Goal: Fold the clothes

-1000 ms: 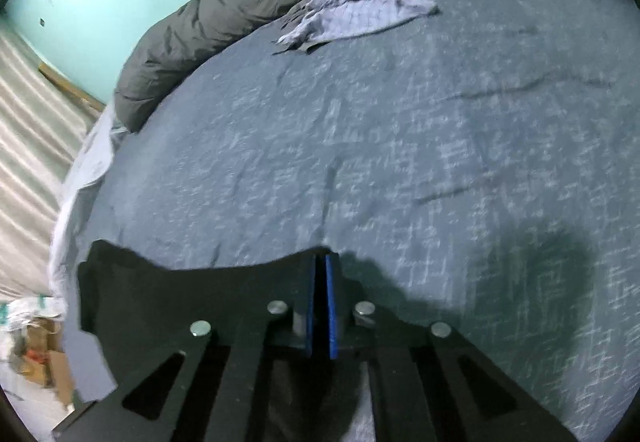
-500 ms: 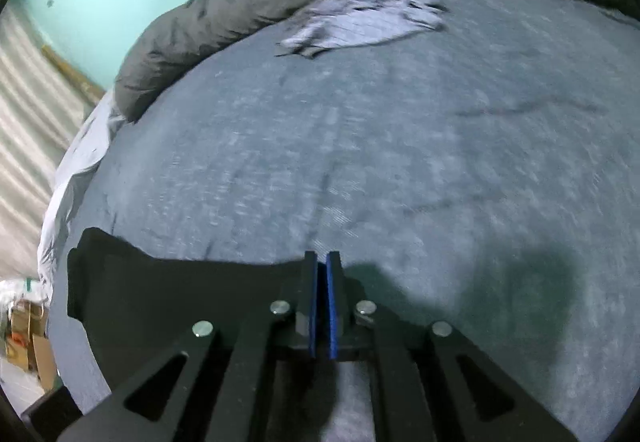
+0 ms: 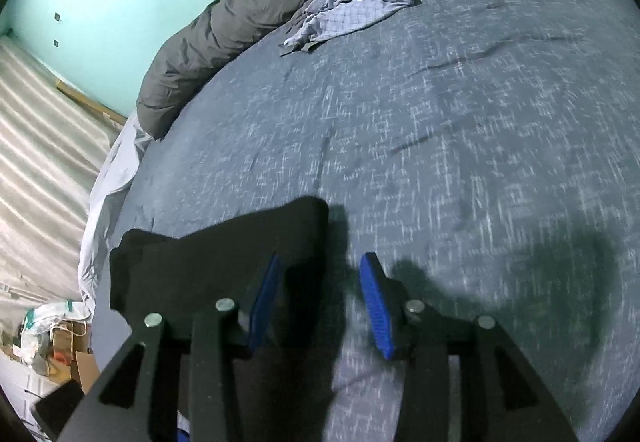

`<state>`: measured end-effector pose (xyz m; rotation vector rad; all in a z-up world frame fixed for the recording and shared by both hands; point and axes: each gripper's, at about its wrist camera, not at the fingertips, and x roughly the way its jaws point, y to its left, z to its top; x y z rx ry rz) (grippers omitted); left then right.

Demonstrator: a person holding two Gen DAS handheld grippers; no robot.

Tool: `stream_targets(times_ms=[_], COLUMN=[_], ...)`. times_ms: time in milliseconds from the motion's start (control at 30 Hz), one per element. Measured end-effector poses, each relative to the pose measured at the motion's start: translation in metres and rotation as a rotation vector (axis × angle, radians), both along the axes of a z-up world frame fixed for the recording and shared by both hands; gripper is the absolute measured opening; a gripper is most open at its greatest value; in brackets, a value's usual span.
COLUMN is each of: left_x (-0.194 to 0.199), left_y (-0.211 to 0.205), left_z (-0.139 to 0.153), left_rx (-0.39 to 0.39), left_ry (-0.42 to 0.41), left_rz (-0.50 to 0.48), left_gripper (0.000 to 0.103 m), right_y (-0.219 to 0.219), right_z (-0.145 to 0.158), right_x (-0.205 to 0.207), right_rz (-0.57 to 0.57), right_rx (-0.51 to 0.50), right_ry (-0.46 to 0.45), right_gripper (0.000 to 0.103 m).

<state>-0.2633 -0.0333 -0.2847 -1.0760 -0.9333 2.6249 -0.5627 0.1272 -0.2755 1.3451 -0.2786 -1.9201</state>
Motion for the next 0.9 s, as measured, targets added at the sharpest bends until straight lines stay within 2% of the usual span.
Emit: stream_targets(times_ms=[67, 167, 300, 500, 567, 600, 633, 667, 800, 867, 900], left_x=[0.000, -0.010, -0.025, -0.038, -0.042, -0.044, -0.046, -0.047, -0.042, -0.039, -0.036], left_y=[0.003, 0.000, -0.017, -0.026, -0.029, -0.030, -0.031, -0.032, -0.033, -0.033, -0.033], left_z=[0.002, -0.009, -0.023, -0.030, -0.032, -0.033, -0.034, -0.034, -0.031, -0.030, -0.029], left_rx=[0.006, 0.040, 0.064, 0.123, 0.143, 0.153, 0.163, 0.168, 0.167, 0.171, 0.177], left_ry=[0.020, -0.003, -0.037, -0.023, -0.018, -0.016, -0.014, -0.011, 0.002, 0.007, 0.006], left_rz=[-0.014, -0.009, 0.040, 0.004, -0.007, -0.013, -0.019, -0.025, -0.045, -0.054, -0.058], left_gripper=[0.020, 0.034, 0.038, 0.040, 0.038, 0.019, 0.007, 0.004, 0.004, 0.003, 0.003], right_y=[0.007, 0.015, 0.018, 0.007, 0.001, -0.002, -0.005, -0.007, -0.018, -0.023, -0.026], right_z=[0.000, 0.001, 0.003, 0.004, 0.001, 0.000, -0.002, -0.004, -0.010, -0.013, -0.014], right_x=[0.003, 0.007, 0.010, 0.010, 0.008, 0.006, 0.004, 0.001, -0.008, -0.013, -0.015], right_rz=[-0.001, -0.001, 0.011, 0.021, 0.020, 0.016, 0.012, 0.008, -0.007, -0.015, -0.019], right_rx=[0.008, 0.003, 0.003, -0.006, -0.007, -0.009, -0.012, -0.015, -0.029, -0.036, -0.039], right_ry=[0.004, 0.001, 0.007, 0.015, 0.002, -0.011, -0.021, -0.028, -0.059, -0.074, -0.081], right_gripper=[0.043, 0.043, 0.043, 0.043, 0.043, 0.043, 0.043, 0.043, 0.048, 0.048, 0.044])
